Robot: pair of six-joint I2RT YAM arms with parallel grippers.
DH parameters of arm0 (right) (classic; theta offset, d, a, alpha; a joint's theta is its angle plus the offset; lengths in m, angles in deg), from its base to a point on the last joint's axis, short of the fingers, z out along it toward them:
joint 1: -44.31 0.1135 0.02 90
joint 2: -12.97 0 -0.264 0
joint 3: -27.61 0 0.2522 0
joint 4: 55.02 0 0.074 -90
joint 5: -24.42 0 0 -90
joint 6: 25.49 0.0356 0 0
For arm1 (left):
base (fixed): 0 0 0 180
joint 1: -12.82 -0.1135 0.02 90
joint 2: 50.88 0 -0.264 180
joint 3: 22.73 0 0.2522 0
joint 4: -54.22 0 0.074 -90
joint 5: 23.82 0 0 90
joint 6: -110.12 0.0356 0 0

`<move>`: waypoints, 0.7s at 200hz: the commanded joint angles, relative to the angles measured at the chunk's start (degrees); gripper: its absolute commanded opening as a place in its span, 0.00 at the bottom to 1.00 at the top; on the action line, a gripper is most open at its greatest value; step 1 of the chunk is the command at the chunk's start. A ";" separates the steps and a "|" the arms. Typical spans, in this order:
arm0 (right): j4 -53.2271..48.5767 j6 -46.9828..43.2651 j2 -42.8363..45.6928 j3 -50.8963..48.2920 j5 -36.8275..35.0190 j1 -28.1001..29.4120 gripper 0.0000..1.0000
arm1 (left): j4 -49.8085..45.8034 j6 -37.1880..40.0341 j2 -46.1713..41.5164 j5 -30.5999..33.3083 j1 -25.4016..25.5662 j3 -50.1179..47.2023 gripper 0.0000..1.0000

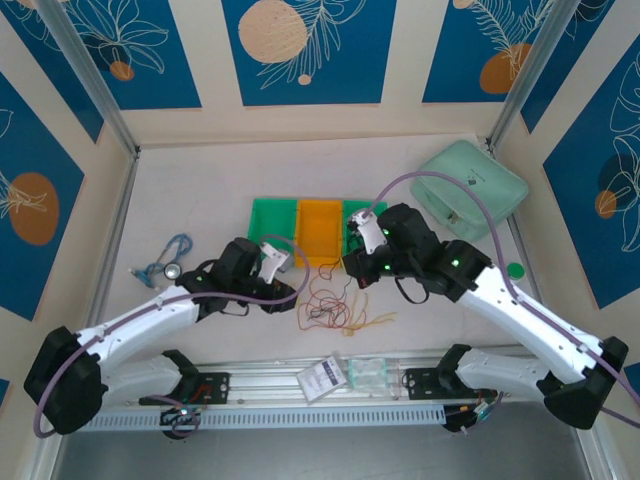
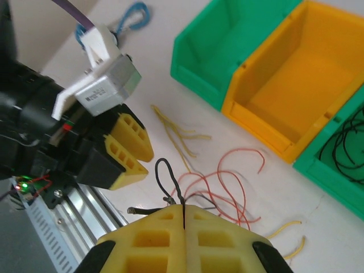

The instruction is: Untangle the cables

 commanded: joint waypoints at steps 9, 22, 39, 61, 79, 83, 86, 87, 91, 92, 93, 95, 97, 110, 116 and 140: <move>0.64 0.59 2.48 2.79 3.52 0.00 0.00 | 6.39 -2.63 -3.91 -4.17 -0.87 -0.07 0.28; 0.18 0.55 2.58 3.67 3.97 0.06 0.00 | 8.58 -4.01 -4.50 -6.19 -1.19 0.46 0.17; 1.00 0.62 3.40 4.29 3.83 0.01 0.00 | 9.56 -4.80 -4.33 -8.10 -1.44 1.92 0.08; 1.61 -0.17 4.00 6.46 3.41 0.03 0.00 | 9.85 -4.70 -3.60 -9.31 -1.53 3.03 0.08; 2.64 -0.08 4.10 8.30 3.66 0.01 0.00 | 11.78 -4.59 -3.11 -10.61 -1.53 2.50 0.13; 3.05 0.10 4.16 8.57 3.68 0.05 0.00 | 12.17 -4.67 -2.97 -11.08 -1.49 2.28 0.14; 3.36 0.26 4.24 8.67 3.70 -0.03 0.00 | 12.56 -4.75 -2.79 -11.32 -1.48 2.19 0.15; 3.52 0.25 4.29 8.68 3.69 -0.03 0.00 | 12.69 -4.72 -2.78 -11.42 -1.51 2.15 0.15; 4.07 0.45 4.49 8.84 3.68 -0.03 0.00 | 13.10 -4.80 -2.59 -11.63 -1.51 1.99 0.15; 4.23 0.52 4.54 8.86 3.68 -0.03 0.00 | 13.17 -4.79 -2.55 -11.67 -1.52 1.97 0.15; 4.40 0.60 4.57 8.86 3.68 -0.03 0.00 | 13.25 -4.87 -2.49 -11.69 -1.53 1.91 0.15; 4.68 0.77 4.70 8.87 3.57 0.01 0.00 | 13.43 -4.97 -2.35 -11.81 -1.47 1.82 0.15; 4.97 0.83 4.82 8.91 3.52 -0.02 0.00 | 13.53 -5.07 -2.25 -11.86 -1.43 1.78 0.15; 7.28 1.26 5.80 8.89 3.35 -0.03 0.00 | 14.42 -5.35 -1.65 -12.28 -1.38 1.44 0.15; 8.38 1.38 6.31 9.00 3.25 -0.12 0.00 | 14.74 -5.44 -1.30 -12.50 -1.40 1.41 0.15; 12.23 1.96 7.93 9.63 3.30 -0.23 0.00 | 14.83 -5.06 -0.07 -12.88 -1.38 1.46 0.15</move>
